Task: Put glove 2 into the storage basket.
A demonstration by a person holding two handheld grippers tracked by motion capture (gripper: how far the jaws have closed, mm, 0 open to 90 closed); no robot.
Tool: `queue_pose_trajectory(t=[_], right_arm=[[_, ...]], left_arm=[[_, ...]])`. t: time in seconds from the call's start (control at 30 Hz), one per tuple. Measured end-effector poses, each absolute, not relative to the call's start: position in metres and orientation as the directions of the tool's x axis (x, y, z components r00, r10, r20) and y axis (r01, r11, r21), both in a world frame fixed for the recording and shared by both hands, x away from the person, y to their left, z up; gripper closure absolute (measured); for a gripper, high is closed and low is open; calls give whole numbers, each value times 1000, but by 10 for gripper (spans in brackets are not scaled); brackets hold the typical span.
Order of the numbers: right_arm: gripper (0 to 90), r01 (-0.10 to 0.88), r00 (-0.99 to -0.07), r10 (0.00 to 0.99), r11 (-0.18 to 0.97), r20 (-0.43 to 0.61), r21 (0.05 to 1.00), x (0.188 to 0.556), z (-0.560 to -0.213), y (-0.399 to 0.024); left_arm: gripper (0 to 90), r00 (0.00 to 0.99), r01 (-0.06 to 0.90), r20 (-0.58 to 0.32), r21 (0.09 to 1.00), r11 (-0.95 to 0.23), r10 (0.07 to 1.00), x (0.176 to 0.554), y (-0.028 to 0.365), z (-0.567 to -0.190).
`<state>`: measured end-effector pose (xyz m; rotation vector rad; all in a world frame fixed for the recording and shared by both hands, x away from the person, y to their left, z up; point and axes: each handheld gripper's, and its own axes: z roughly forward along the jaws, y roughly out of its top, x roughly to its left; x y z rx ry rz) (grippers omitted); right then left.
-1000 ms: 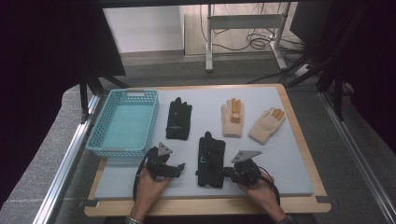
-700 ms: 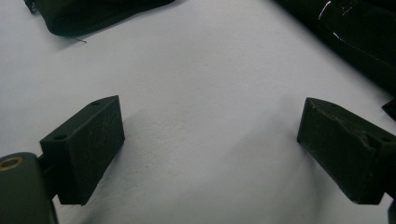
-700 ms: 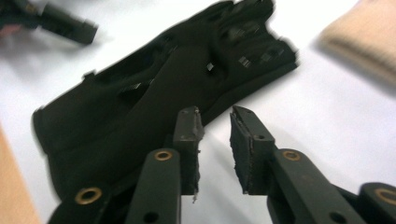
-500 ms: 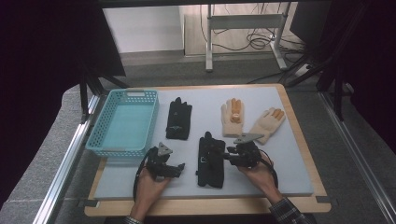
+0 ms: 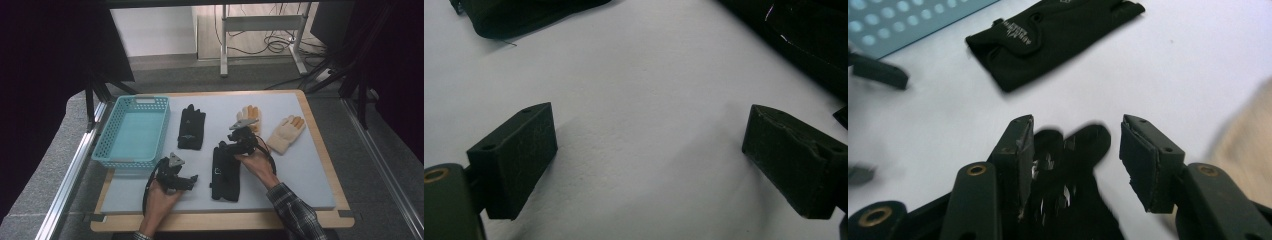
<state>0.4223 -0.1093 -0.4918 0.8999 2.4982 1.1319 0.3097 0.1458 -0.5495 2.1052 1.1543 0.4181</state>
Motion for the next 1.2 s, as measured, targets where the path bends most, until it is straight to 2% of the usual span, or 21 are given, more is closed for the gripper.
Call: queue_pose_trajectory(t=[0.6, 0.7, 0.9, 1.0, 1.13, 1.2], right_arm=[[533, 450, -798, 601, 540, 48, 711, 487, -511, -36], [517, 447, -792, 609, 537, 37, 715, 494, -515, -25], [424, 472, -763, 646, 526, 29, 708, 508, -522, -9], [427, 482, -755, 656, 543, 11, 687, 511, -528, -2], [567, 507, -742, 670, 537, 24, 674, 512, -531, 0], [692, 518, -735, 677, 526, 36, 674, 512, -530, -2]], left_arm=[[76, 553, 611, -48, 703, -365, 832, 310, 146, -550], [76, 553, 610, -48, 703, -365, 832, 310, 146, -550], [76, 553, 610, -49, 703, -365, 832, 310, 146, -550], [76, 552, 609, -48, 705, -364, 832, 310, 146, -550], [76, 552, 609, -48, 705, -364, 832, 310, 146, -550], [76, 553, 609, -48, 705, -364, 832, 310, 146, -550]])
